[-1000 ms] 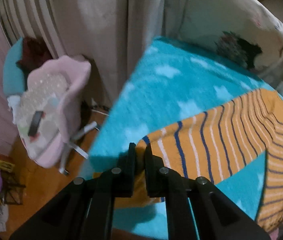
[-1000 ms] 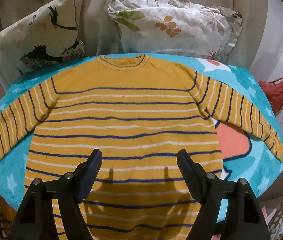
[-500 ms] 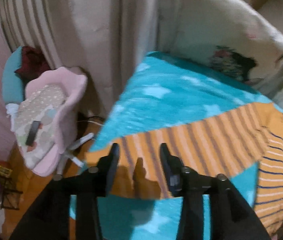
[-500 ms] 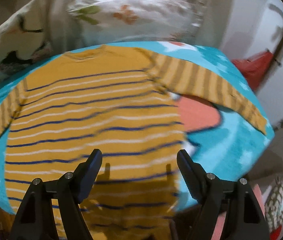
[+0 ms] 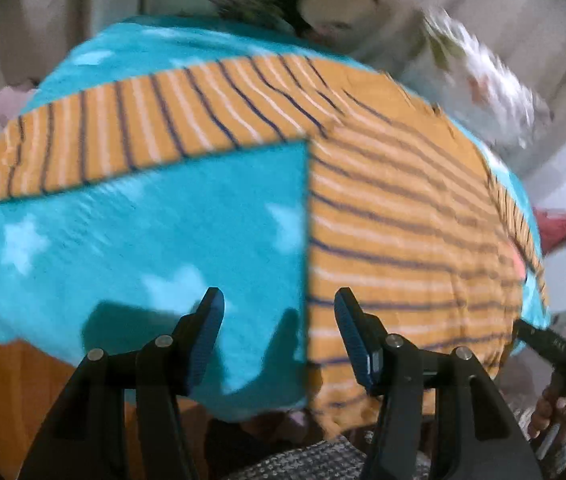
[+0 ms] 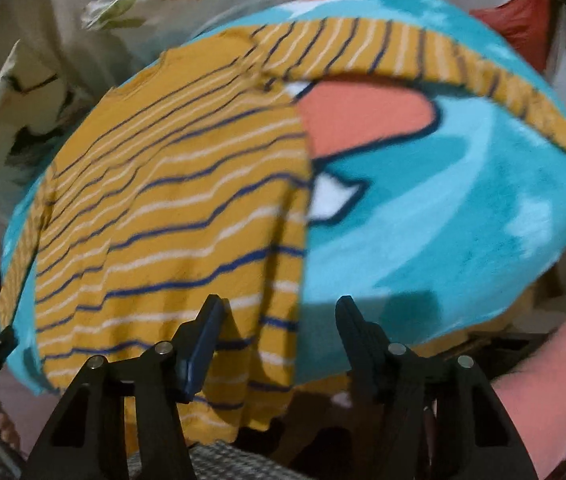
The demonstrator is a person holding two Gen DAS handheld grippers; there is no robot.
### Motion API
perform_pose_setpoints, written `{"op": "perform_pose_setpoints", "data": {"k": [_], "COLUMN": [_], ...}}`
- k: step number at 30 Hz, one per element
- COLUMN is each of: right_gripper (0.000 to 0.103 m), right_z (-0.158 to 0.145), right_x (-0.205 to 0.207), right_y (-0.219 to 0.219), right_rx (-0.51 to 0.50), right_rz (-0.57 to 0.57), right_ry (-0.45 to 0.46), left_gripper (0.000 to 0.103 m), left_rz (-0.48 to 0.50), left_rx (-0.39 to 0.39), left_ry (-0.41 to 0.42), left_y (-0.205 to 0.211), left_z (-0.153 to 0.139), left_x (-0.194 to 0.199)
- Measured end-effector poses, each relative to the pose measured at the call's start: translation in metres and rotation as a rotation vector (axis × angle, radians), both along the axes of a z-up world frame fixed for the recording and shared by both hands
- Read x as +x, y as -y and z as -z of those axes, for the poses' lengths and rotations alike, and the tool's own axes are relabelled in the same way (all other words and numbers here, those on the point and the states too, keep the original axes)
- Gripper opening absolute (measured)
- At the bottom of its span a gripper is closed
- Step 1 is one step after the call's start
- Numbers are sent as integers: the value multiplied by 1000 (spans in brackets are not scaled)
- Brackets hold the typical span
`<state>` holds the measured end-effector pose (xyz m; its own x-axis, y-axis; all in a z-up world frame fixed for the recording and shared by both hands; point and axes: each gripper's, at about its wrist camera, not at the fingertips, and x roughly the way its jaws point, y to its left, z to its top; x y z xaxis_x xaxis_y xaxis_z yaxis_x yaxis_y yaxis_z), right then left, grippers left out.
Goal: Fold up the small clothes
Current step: 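Grasp the sleeve cuff with the left gripper and lift it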
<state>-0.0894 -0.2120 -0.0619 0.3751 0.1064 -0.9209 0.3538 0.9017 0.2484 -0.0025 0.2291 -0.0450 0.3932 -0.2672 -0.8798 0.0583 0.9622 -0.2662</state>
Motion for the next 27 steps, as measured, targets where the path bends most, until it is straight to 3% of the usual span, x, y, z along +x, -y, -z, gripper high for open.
{"op": "perform_pose_setpoints", "data": {"k": [2,5,11,15,19,21,22,27], "right_gripper": [41,32,32,32,32,33,33,35], "right_z": [8,7,11,6,-9,-16,-19,-34], "right_x": [-1,-4,-27,-46,-47,-43,-41,-20], "right_y": [-6,-13,0,25,40,38,36,6], "right_rx": [15,-9,-27,-25,-27,-30,-36,-81], "right_rz": [-42,-119,-166,-141,-135,-143,-153,-209], "right_ry": [-12,-5,-30,-25,19,42,51,91], "left_gripper": [57,57,57,57,58,67,71,74], "left_rz": [13,0,-87,-156,-260,-330,-364,-511], "left_rx": [29,73,153,136,112,100,96,42], "left_ry": [-2,-20,-58,-64,-1,11,10,25], "left_y": [19,38,38,25,-4,-26,-36,-98], "left_z": [4,16,29,24,2,-5,-7,-13], "left_x": [-10,-25,-57,-79,-95,-95,-90,-66]}}
